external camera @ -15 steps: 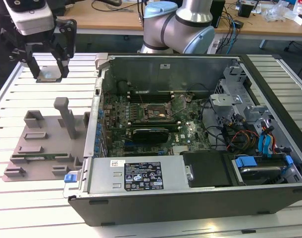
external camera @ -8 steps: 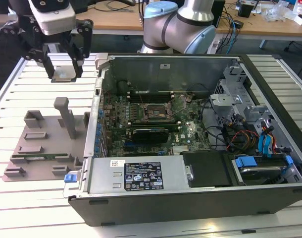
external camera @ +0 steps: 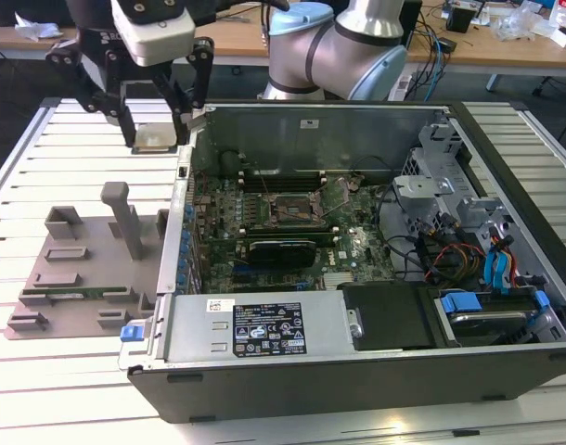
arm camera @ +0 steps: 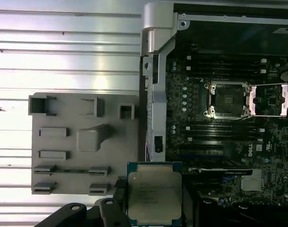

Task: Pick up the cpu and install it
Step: 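Pick up the cpu and move it towards the insertion slot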

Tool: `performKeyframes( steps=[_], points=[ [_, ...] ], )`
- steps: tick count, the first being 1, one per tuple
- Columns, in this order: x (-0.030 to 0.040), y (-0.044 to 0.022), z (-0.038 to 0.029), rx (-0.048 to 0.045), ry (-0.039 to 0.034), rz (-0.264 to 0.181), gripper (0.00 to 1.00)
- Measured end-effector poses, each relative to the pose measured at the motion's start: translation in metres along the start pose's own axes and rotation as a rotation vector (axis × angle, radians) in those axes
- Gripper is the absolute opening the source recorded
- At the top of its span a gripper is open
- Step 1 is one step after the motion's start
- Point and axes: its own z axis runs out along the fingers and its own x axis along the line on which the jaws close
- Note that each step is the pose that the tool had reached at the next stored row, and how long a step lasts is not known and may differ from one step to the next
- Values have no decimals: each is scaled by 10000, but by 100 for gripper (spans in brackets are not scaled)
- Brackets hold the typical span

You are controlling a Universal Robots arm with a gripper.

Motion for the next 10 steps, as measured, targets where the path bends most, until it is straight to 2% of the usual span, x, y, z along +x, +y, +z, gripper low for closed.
performKeyframes(
  steps=[2, 6, 10],
  points=[
    [-110, -1, 2, 2, 2, 1, 55],
    [-203, 0, 6, 2, 3, 0, 55],
    [-334, 13, 22, 22, 6, -1, 55]
  ],
)
